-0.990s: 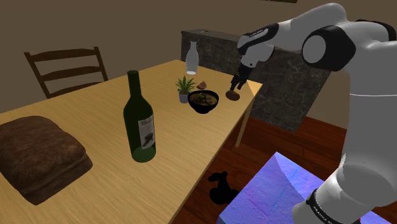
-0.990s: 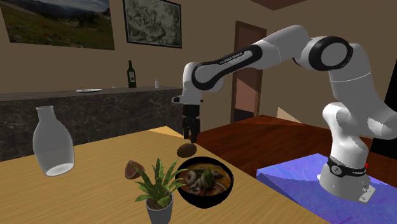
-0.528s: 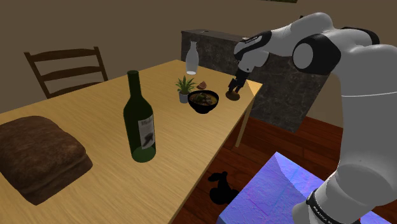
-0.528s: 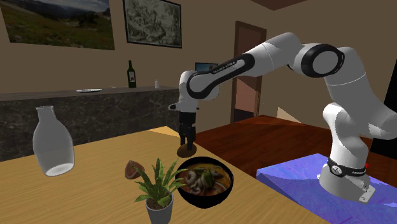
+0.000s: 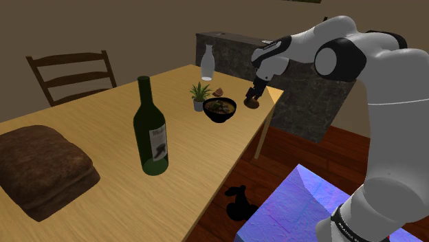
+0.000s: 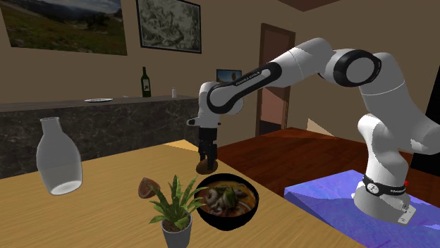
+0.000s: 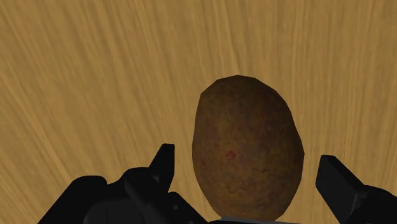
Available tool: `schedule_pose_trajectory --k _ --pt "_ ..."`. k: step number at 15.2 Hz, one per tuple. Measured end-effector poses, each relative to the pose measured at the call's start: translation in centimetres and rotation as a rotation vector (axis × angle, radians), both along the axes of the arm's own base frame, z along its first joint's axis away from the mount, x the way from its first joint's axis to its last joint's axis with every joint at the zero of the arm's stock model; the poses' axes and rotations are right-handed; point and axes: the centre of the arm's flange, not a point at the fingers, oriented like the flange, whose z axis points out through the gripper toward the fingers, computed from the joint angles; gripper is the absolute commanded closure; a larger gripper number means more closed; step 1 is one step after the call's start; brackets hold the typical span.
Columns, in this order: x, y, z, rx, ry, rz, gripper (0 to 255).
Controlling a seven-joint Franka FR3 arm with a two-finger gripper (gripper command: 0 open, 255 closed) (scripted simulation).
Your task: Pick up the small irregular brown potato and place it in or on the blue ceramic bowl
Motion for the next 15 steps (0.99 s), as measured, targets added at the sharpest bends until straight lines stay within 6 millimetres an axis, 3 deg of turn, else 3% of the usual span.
schedule_pose_trajectory --k 1,11,15 --pt "0.0 0.0 0.0 0.000 0.000 0.000 255" --pt "0.0 0.0 0.0 0.000 0.000 0.000 255" --pt "-0.1 0.0 1.7 0.000 0.000 0.000 255"
